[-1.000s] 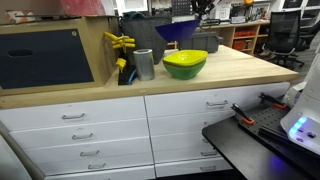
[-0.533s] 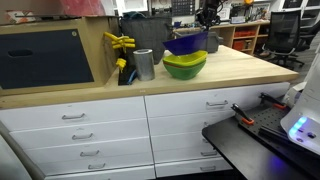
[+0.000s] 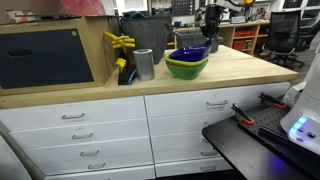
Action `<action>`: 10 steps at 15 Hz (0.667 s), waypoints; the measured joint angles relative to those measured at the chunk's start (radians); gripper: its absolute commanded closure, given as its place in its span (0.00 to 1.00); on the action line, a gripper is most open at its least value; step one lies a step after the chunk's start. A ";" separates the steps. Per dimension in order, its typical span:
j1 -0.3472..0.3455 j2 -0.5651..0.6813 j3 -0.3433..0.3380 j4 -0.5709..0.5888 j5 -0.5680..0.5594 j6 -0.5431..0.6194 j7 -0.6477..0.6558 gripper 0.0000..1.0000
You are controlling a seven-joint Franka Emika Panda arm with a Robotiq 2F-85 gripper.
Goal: Move the blue bowl forward, then put it in the yellow bowl, then move the bowls to the left
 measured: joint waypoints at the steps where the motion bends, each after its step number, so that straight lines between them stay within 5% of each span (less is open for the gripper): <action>1: 0.003 0.006 0.002 -0.007 0.000 0.024 -0.012 0.99; 10: 0.021 0.041 0.013 -0.048 0.002 0.195 -0.036 0.99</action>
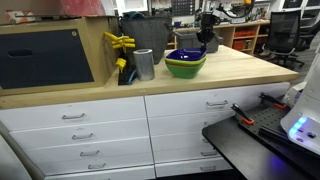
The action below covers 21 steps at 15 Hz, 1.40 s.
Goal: Move the blue bowl forward, then put it in the yellow bowl, then move the bowls to the left
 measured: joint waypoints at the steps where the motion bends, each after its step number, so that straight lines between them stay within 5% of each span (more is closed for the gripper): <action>1: 0.000 0.000 0.000 -0.003 0.004 0.007 0.001 0.99; 8: -0.005 0.007 0.000 -0.027 0.067 0.017 0.025 0.99; 10: -0.007 0.008 0.000 -0.031 0.079 0.019 0.027 0.69; 19: 0.001 0.057 0.022 -0.037 0.075 0.099 0.045 0.03; 21: 0.005 0.055 0.033 -0.025 0.075 0.101 0.046 0.00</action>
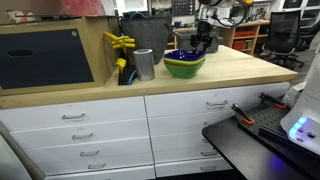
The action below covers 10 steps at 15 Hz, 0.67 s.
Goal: Move the blue bowl forward, then put it in the yellow bowl, then move the bowls to the left
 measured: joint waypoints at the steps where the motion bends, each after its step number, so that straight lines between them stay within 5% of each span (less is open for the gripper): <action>1: 0.003 -0.001 0.005 0.010 0.000 0.000 0.001 0.00; 10: 0.016 -0.029 0.016 0.160 -0.060 -0.001 0.073 0.00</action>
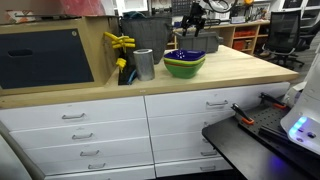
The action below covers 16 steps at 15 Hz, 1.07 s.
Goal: Move the blue bowl forward, then put it in the yellow bowl, then move the bowls to the left
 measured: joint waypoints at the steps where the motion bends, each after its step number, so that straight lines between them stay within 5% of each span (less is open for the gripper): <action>1: -0.003 0.000 -0.004 0.017 -0.035 0.000 0.025 0.00; 2: -0.009 0.000 -0.008 0.031 -0.072 -0.001 0.051 0.00; 3: -0.016 0.001 -0.013 0.042 -0.112 -0.006 0.077 0.21; 6: -0.044 0.002 -0.033 0.063 -0.225 -0.070 0.120 0.41; 12: -0.068 0.002 -0.061 0.069 -0.260 -0.383 0.058 0.88; 14: -0.065 0.002 -0.058 0.068 -0.253 -0.458 0.017 0.99; 16: -0.055 0.002 -0.052 0.060 -0.239 -0.504 -0.020 1.00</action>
